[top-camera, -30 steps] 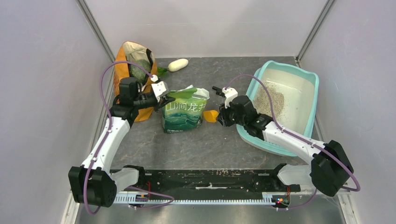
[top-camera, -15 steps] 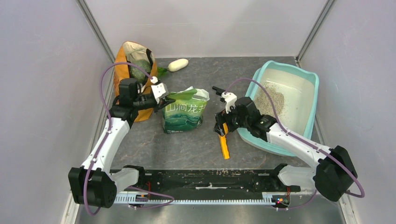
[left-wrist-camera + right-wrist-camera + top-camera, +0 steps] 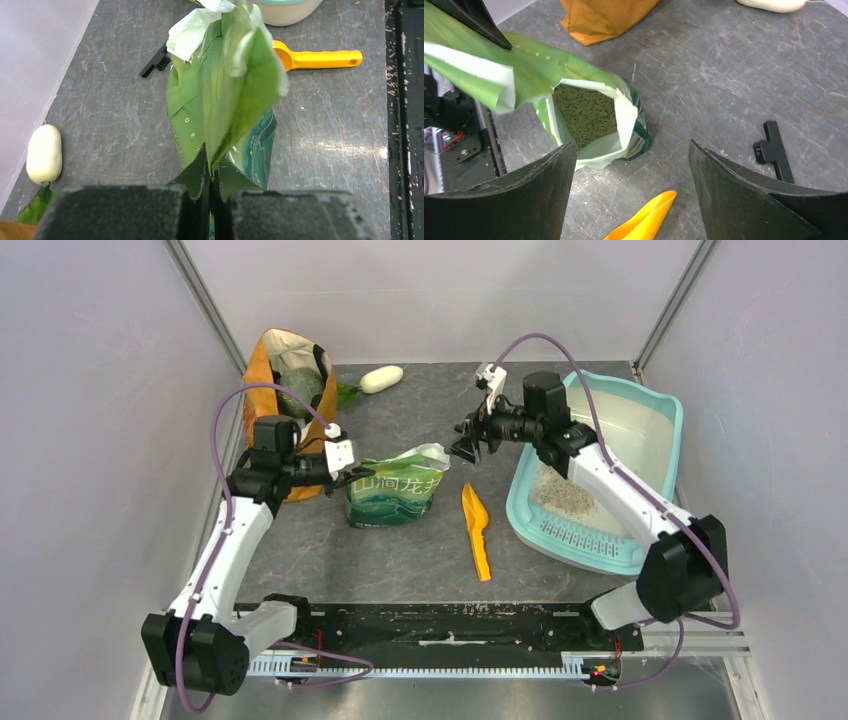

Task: Fill the litter box with clean litter

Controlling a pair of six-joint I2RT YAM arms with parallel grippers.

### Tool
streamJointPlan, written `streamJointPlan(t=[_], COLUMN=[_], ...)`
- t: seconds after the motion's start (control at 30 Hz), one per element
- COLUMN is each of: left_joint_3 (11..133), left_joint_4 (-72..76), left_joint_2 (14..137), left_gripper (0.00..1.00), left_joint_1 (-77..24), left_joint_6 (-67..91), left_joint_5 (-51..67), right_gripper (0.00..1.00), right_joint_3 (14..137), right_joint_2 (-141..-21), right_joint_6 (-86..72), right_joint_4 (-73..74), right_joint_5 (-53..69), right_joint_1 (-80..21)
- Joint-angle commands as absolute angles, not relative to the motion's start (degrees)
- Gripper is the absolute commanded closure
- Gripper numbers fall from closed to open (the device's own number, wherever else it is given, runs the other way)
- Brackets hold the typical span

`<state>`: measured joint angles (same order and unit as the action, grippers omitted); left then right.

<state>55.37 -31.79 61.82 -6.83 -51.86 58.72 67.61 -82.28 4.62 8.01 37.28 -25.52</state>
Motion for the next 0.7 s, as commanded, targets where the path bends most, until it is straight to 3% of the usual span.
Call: streamJointPlan(t=[0.0, 0.17, 0.33, 0.4, 0.43, 0.47, 0.5, 0.57, 0.67], left_joint_3=[59.2, 60.1, 60.5, 60.8, 60.9, 61.2, 61.8, 63.5, 66.1], left_joint_4=[-36.0, -36.3, -36.9, -37.3, -37.4, -37.4, -37.4, -37.4, -37.4], left_joint_2=[60.4, 60.7, 60.5, 60.8, 60.8, 60.9, 61.0, 61.2, 61.6], left_gripper=[0.98, 0.98, 0.98, 0.96, 0.93, 0.87, 0.75, 0.53, 0.43], left_joint_1=[-6.5, -6.5, -6.5, -6.5, -6.6, -6.9, -7.1, -7.8, -10.6], left_joint_6=[-59.2, -59.5, -59.9, -59.7, -59.4, -59.0, -58.0, -55.5, -52.4], left_joint_5=[62.4, 62.0, 61.5, 61.1, 60.7, 60.0, 59.2, 58.4, 54.8], right_gripper=[0.15, 0.21, 0.26, 0.5, 0.67, 0.82, 0.98, 1.0, 1.0], right_joint_3=[76.1, 82.7, 87.3, 90.0, 91.9, 93.7, 95.4, 97.4, 99.2], right_joint_2=[-87.7, -93.7, -97.9, -99.8, -100.6, -101.2, -101.5, -101.3, -100.7], right_joint_6=[8.7, 14.2, 18.7, 18.0, 17.5, 17.0, 16.5, 14.7, 14.4], right_joint_4=[14.0, 25.2, 35.5, 38.5, 40.1, 41.5, 42.5, 42.7, 44.2], right_joint_5=[51.2, 50.3, 41.4, 39.3, 39.1, 39.7, 40.9, 42.4, 43.0], right_joint_1=[-25.2, -26.9, -28.7, -28.8, -28.8, -28.8, -28.8, -29.1, -30.5])
